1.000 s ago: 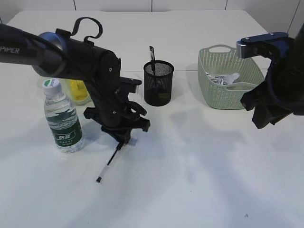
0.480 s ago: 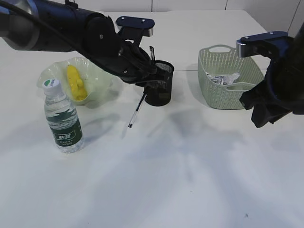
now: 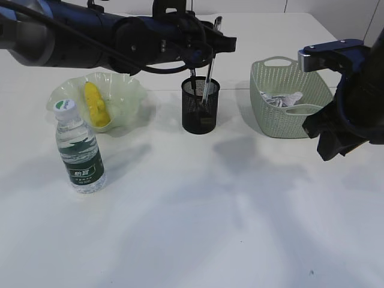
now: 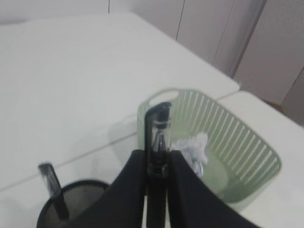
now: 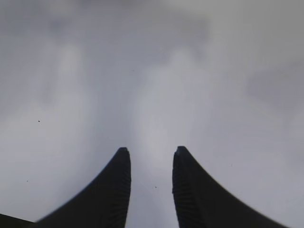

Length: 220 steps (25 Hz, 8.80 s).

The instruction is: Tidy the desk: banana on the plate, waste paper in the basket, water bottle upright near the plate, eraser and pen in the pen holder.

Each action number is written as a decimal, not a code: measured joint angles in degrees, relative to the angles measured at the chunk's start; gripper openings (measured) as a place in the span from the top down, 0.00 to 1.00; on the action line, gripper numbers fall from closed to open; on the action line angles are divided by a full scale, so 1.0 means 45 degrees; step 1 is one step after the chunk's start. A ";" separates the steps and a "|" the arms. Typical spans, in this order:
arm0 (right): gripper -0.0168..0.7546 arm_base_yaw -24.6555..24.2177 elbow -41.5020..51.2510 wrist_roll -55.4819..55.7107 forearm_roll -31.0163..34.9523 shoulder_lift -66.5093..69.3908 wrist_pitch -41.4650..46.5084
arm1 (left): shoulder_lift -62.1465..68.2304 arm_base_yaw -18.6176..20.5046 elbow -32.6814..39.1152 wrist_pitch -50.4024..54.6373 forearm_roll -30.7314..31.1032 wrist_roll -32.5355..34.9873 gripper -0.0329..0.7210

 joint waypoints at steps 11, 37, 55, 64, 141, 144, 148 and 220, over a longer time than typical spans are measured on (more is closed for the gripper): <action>0.68 0.0000 0.0000 0.0000 0.0008 0.0000 0.0000 | 0.0266 0.0000 0.0000 -0.3574 -0.0123 0.0000 0.87; 0.68 0.0000 0.0000 0.0000 0.0008 0.0000 0.0000 | 0.1993 0.0648 0.0000 -0.6704 -0.0346 0.0000 0.87; 0.68 0.0000 0.0000 0.0000 0.0008 0.0000 0.0000 | 0.3004 0.0894 0.0000 -0.7247 -0.0375 0.0000 0.87; 0.68 0.0000 0.0000 0.0000 0.0008 0.0000 0.0025 | 0.3444 0.0924 0.0000 -0.7247 -0.0375 0.0000 0.87; 0.68 -0.0343 -0.0054 0.0498 -0.0453 -0.0814 -0.0490 | -0.6363 0.7982 0.0000 1.2787 0.2366 -0.0004 0.58; 0.67 -0.0588 -0.0054 0.0844 -0.0476 -0.1493 -0.0563 | -0.6862 0.7982 0.0000 1.3340 0.2525 -0.0004 0.58; 0.67 -0.0918 -0.0054 0.0945 -0.0675 -0.2180 -0.0466 | -0.7618 0.7982 0.0000 1.4270 0.2608 -0.0004 0.58; 0.61 -0.1324 0.8860 0.1077 -0.0780 -1.9359 0.1227 | -2.5605 0.7982 1.2445 1.6620 0.1389 0.1113 0.39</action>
